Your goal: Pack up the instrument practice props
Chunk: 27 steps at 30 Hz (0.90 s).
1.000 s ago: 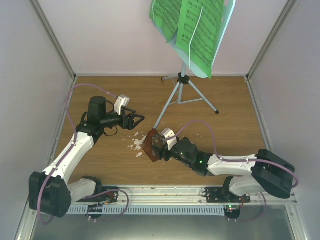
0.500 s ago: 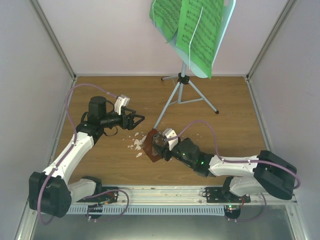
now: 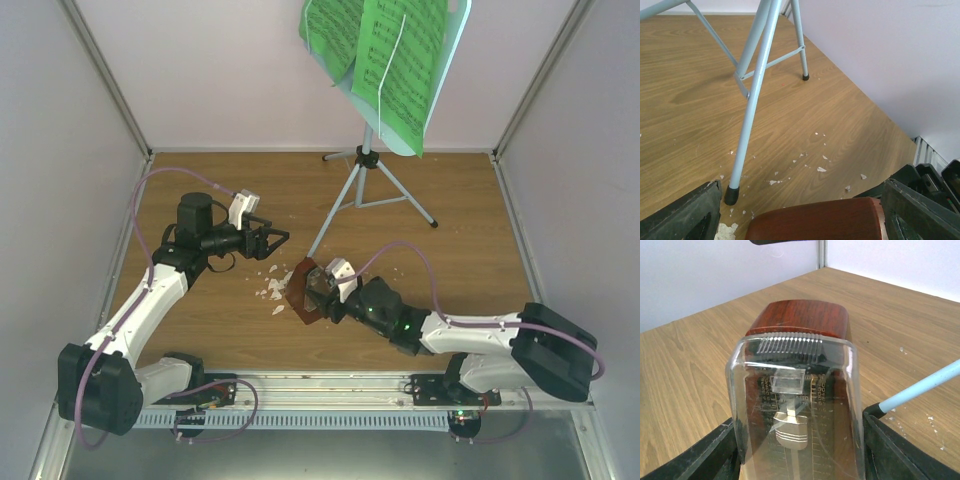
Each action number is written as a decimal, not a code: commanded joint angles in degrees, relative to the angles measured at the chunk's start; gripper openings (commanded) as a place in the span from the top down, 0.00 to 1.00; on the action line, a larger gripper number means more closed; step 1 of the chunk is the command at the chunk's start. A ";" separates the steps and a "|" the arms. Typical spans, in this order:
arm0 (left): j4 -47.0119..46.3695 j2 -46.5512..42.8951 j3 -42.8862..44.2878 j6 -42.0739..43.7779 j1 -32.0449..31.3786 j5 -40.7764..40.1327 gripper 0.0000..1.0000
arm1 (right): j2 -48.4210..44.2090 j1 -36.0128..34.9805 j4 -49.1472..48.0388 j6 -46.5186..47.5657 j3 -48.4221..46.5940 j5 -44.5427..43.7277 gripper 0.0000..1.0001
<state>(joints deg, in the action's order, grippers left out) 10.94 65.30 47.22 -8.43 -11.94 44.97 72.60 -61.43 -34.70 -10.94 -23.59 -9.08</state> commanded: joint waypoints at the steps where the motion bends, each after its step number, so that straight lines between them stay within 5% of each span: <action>1: -1.44 -0.49 -0.02 0.49 0.27 0.15 0.12 | -1.81 -0.51 -1.37 1.22 0.65 -1.13 0.46; 27: -1.34 0.01 0.00 0.43 0.33 0.36 0.13 | 1.69 -2.15 -6.20 0.11 1.08 -2.89 0.48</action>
<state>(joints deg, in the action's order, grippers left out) 10.96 65.30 47.22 -8.43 -11.90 44.99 73.14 -63.00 -37.85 -10.98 -23.03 -11.51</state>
